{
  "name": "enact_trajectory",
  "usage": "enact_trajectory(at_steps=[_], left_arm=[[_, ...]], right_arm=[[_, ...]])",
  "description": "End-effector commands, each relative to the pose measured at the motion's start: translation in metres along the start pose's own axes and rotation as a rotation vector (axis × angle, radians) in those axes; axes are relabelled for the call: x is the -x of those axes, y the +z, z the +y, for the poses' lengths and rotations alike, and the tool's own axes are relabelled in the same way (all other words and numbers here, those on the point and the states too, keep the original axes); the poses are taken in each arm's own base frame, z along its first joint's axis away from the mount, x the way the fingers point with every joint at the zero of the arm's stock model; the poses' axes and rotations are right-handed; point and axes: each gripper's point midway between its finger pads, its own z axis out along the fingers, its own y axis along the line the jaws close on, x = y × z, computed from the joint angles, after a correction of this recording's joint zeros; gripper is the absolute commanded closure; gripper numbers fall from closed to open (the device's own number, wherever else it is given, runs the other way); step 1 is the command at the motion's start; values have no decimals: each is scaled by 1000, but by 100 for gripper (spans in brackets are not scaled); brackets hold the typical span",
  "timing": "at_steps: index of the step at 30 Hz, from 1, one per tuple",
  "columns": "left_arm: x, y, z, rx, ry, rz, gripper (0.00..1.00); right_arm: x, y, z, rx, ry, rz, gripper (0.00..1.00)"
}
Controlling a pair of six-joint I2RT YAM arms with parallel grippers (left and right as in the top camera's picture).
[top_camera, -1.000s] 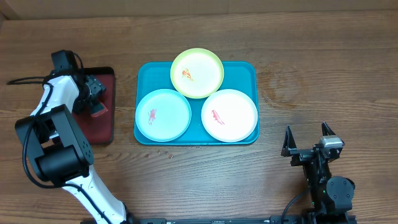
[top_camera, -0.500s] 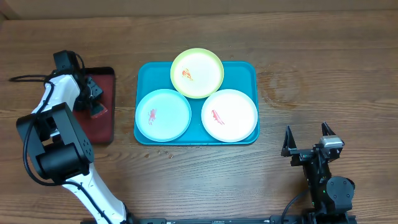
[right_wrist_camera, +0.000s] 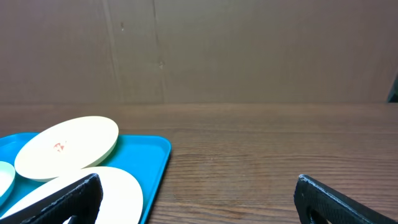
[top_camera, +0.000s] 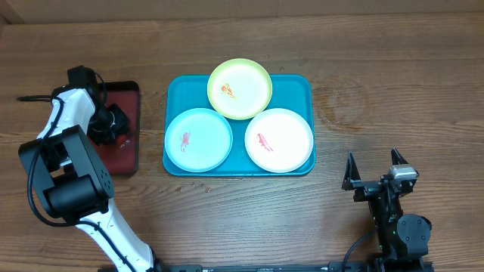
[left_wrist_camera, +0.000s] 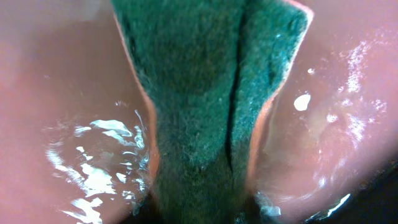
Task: Clean dirty plates on tray and stack at the side
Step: 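Grasp the green-orange sponge with the left gripper in the soapy water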
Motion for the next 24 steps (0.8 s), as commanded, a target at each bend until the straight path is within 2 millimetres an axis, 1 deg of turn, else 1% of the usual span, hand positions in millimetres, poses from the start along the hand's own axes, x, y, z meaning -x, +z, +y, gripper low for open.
enact_trajectory(at_steps=[1, 2, 5, 6, 7, 8, 10, 13, 17, 18, 19, 21, 22, 23, 24], left_arm=[[-16, 19, -4, -30, -3, 74, 96], [-14, 19, -3, -21, -2, 64, 96], [-5, 20, -1, -5, -1, 25, 57], [0, 20, -1, -1, -1, 3, 32], [6, 20, 0, 7, -1, -26, 3], [12, 20, 1, 17, -1, -53, 0], [25, 18, 4, 44, -5, -112, 0], [38, 17, 7, 69, -10, -171, 0], [49, 14, 8, 77, -15, -220, 0], [51, 14, 7, 75, -15, -224, 5], [52, 14, 7, 73, -16, -229, 14], [53, 14, 6, 71, -16, -235, 54], [54, 13, 6, 71, -17, -239, 70], [55, 13, 7, 75, -18, -243, 88], [55, 13, 7, 75, -18, -245, 96]], right_arm=[[-2, 0, 2, 8, -1, -5, 0], [-2, 0, 2, 8, -1, -5, 0], [-2, 0, 2, 8, -1, -5, 0], [-1, 0, 2, 7, -1, -5, 0], [-2, 0, 2, 7, -1, -5, 0], [-2, 0, 2, 7, -1, -5, 0], [-2, 0, 2, 8, -1, -5, 0], [-2, 0, 2, 8, -1, -5, 0], [-2, 0, 2, 7, -1, -5, 0], [-2, 0, 2, 7, -1, -5, 0], [-1, 0, 2, 7, -1, -5, 0], [-2, 0, 2, 8, -1, -5, 0], [-2, 0, 2, 7, -1, -5, 0], [-2, 0, 2, 7, -1, -5, 0], [-2, 0, 2, 8, -1, -5, 0]])
